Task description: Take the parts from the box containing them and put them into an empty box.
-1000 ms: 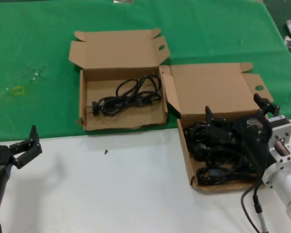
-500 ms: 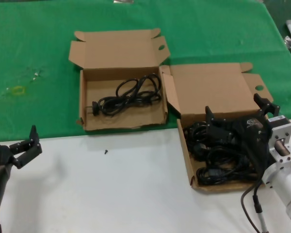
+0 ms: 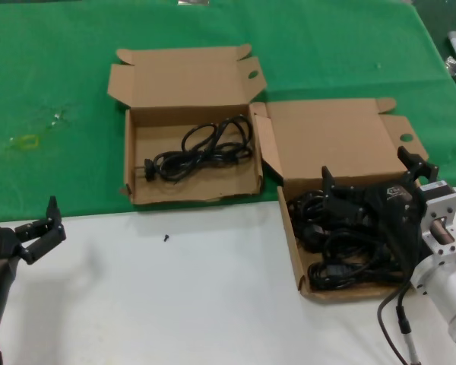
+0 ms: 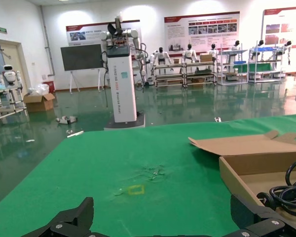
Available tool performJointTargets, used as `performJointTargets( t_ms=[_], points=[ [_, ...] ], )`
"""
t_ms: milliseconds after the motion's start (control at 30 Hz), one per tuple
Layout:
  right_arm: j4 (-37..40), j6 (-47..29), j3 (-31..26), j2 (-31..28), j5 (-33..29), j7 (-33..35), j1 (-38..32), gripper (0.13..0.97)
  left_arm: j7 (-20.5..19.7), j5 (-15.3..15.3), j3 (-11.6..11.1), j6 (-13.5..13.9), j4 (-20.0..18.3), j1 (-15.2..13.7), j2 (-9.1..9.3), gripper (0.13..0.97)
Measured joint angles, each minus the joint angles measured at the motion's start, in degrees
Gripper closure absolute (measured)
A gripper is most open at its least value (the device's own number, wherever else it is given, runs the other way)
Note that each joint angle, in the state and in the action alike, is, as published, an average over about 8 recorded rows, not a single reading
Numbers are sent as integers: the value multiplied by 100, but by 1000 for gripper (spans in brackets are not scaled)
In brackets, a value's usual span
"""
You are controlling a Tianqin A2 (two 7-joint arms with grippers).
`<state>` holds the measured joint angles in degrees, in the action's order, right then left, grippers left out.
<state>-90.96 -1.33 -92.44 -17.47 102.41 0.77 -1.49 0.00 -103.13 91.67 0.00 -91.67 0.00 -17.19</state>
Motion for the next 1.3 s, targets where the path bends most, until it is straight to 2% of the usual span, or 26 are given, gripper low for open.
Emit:
performJointTargets(
  t_ms=[1300],
  points=[
    [0, 0, 0, 0, 0, 0, 0, 129, 0, 0, 0, 0, 0, 0, 0, 132]
  ],
)
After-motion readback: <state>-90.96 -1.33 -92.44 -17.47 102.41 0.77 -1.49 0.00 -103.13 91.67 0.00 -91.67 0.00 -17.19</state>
